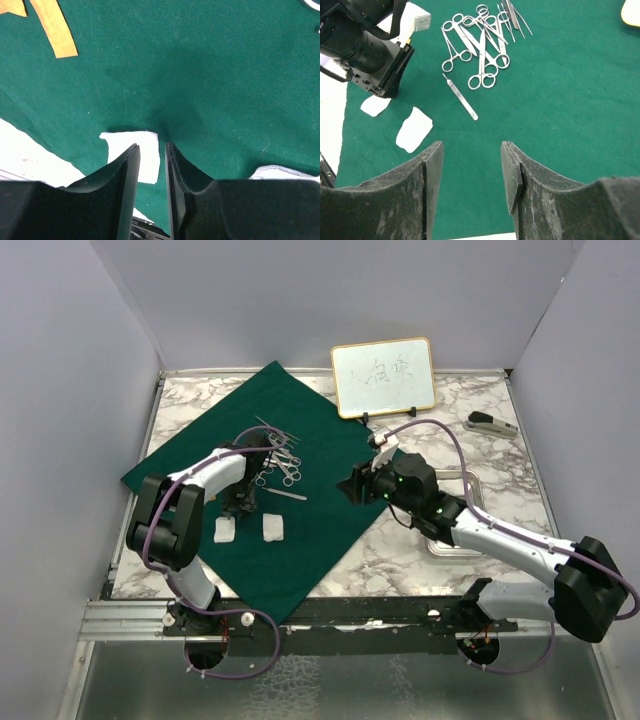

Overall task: Prepare the surgical pack
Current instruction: Adjust the medical item in the surgical kit.

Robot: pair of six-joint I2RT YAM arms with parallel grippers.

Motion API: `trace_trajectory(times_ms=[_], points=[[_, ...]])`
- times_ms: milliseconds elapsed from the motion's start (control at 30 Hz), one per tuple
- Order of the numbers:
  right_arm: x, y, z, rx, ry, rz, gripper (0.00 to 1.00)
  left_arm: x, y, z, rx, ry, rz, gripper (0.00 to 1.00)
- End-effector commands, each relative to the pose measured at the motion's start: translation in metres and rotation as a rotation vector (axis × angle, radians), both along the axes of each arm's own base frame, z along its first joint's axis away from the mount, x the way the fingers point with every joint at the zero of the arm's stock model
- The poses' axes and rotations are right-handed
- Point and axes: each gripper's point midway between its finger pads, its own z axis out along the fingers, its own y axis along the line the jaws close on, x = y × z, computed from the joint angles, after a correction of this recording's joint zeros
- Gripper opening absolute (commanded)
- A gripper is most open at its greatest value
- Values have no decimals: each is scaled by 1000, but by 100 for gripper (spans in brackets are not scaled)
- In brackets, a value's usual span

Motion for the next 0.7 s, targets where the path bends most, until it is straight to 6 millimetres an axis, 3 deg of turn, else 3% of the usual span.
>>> trace_trajectory(times_ms=[0,433,667], points=[[3,-8,-2,-12,-30,-25,51,11,0,1,16,-43,17,30],[3,-5,-12,-14,-7,-17,51,0,10,-19,54,0,23,32],[3,-4,-18,-17,2,-13,50,-8,19,-29,62,16,38,23]])
